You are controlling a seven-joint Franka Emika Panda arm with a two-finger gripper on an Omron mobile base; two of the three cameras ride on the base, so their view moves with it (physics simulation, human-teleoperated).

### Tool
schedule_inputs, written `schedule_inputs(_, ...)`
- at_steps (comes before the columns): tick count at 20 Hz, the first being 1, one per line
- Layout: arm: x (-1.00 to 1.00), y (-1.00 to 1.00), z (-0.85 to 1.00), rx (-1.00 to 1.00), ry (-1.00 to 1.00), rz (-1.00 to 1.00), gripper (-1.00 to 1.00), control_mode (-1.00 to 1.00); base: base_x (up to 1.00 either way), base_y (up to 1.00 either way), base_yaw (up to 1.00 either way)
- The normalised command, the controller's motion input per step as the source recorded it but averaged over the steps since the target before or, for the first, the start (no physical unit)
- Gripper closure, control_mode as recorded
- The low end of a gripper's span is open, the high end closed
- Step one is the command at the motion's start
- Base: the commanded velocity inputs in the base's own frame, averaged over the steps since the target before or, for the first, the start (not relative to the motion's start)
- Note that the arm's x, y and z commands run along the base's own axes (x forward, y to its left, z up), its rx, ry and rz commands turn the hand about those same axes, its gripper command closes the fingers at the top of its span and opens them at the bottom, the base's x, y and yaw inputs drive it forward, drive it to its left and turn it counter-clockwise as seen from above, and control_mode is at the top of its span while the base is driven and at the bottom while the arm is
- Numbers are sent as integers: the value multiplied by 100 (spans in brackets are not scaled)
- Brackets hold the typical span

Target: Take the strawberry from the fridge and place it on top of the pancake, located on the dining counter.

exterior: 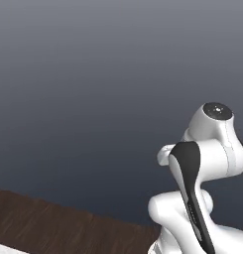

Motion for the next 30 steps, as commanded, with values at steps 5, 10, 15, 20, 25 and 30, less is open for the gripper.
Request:
schedule_inputs(5,0,0,0,0,0,0,100,100,81,5,62)
schedule_inputs(10,0,0,0,0,0,0,100,100,42,40,49)
schedule_inputs(15,0,0,0,0,0,0,100,100,58,29,59)
schedule_inputs(20,0,0,0,0,0,0,100,100,64,0,52)
schedule_inputs(25,0,0,0,0,0,0,100,100,73,-12,52)
schedule_inputs(30,0,0,0,0,0,0,100,100,99,-91,42)
